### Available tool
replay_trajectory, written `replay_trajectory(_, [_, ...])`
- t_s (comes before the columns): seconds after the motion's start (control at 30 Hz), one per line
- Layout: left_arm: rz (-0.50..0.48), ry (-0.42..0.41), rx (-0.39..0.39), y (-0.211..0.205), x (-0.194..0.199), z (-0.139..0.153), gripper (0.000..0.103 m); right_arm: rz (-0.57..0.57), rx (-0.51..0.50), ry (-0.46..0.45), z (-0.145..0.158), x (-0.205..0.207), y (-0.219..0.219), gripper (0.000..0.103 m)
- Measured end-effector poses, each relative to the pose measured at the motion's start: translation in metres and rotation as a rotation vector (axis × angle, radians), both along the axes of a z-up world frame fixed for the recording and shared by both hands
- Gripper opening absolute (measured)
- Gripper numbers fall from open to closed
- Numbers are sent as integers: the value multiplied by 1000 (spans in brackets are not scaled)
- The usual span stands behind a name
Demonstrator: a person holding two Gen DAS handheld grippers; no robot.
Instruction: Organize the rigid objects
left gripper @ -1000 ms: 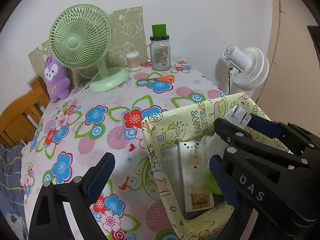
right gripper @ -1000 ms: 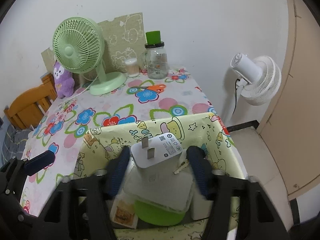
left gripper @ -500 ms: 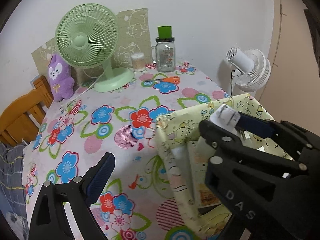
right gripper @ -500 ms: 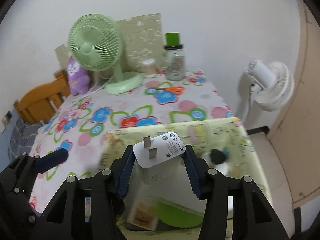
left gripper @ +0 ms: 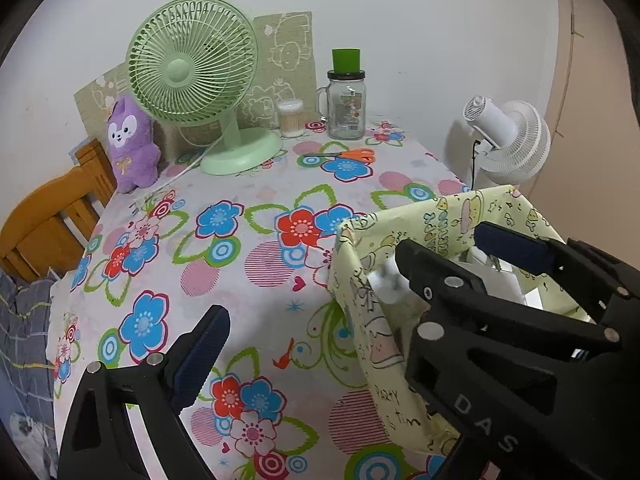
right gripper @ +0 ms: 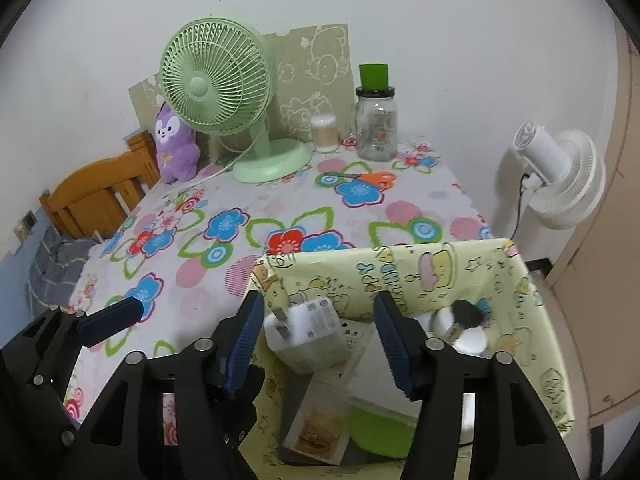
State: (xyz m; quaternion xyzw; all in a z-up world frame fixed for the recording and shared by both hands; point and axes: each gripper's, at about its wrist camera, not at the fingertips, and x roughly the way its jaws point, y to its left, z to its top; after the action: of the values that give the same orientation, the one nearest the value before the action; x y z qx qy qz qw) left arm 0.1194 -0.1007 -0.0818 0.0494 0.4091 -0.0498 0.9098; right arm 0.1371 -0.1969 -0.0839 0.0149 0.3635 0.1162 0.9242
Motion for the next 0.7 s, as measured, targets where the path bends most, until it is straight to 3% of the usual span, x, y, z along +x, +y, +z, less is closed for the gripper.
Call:
replay_trajectory(0.23, [1, -23, -3, 5, -16, 7, 97, -39, -16, 7, 6, -17, -4, 80])
replay_trajectory(0.7, [88, -76, -20, 48, -68, 30, 101, -44, -7, -38, 31, -73, 18, 91])
